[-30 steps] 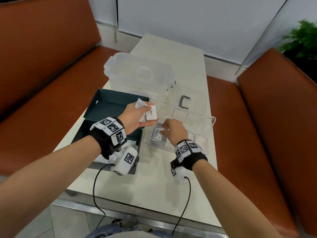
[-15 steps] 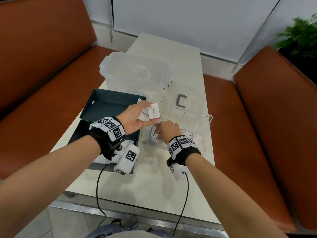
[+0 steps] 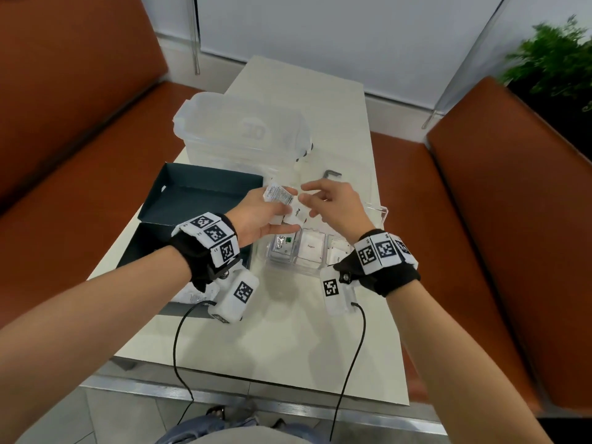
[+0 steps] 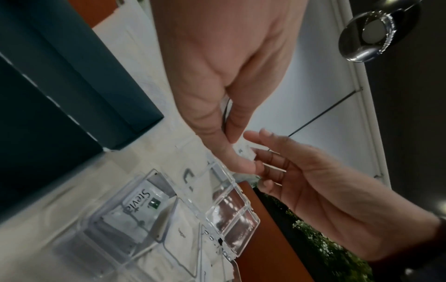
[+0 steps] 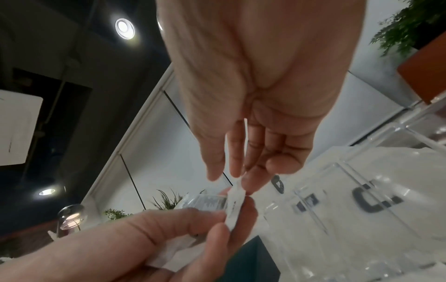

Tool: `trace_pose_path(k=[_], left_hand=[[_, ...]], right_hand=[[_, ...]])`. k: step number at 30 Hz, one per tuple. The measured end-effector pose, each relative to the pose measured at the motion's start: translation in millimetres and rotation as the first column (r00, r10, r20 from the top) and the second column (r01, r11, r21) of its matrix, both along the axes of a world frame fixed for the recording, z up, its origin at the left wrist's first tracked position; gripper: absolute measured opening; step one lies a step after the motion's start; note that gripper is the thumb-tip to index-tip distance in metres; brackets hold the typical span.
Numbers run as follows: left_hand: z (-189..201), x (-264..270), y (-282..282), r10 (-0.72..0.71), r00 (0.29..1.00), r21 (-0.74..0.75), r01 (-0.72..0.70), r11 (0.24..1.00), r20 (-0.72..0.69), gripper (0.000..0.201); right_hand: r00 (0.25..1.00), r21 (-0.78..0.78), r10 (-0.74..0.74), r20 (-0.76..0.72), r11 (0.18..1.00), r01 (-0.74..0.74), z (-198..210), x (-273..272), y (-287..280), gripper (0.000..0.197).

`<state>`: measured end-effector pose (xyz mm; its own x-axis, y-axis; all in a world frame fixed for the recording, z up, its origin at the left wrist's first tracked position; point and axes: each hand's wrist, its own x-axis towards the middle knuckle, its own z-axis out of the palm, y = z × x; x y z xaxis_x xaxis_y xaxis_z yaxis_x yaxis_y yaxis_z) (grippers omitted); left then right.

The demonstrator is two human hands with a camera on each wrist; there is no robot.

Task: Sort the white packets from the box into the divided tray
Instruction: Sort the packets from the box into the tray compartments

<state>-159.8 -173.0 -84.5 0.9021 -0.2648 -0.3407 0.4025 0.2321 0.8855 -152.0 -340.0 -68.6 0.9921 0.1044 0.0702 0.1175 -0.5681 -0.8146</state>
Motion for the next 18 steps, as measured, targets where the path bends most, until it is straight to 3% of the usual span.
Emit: trace_pose_path(k=[3, 8, 11, 18], left_hand=[[1, 2, -16, -0.017, 0.999, 0.02, 0.016, 1.0, 0.027, 0.034], [-3, 4, -31, -0.012, 1.0, 0.038, 0.012, 0.999, 0.009, 0.027], [-7, 4, -34, 0.009, 1.0, 0.037, -0.009, 0.999, -0.004, 0.028], [-7, 2, -38, 0.007, 1.0, 0.051, -0.007, 0.999, -0.009, 0.027]], right_hand=[[1.0, -0.019, -0.014, 0.012, 1.0, 0.014, 5, -2, -15, 0.014], [0.985, -0.004, -0.17, -0.025, 0.986, 0.17, 1, -2, -54, 0.008], [0.969, -0.097, -0.224, -0.101, 0.972, 0.214, -12, -3, -76, 0.009], [0.959, -0.321, -0.179, -0.22, 0.941, 0.102, -50, -5, -82, 0.011]])
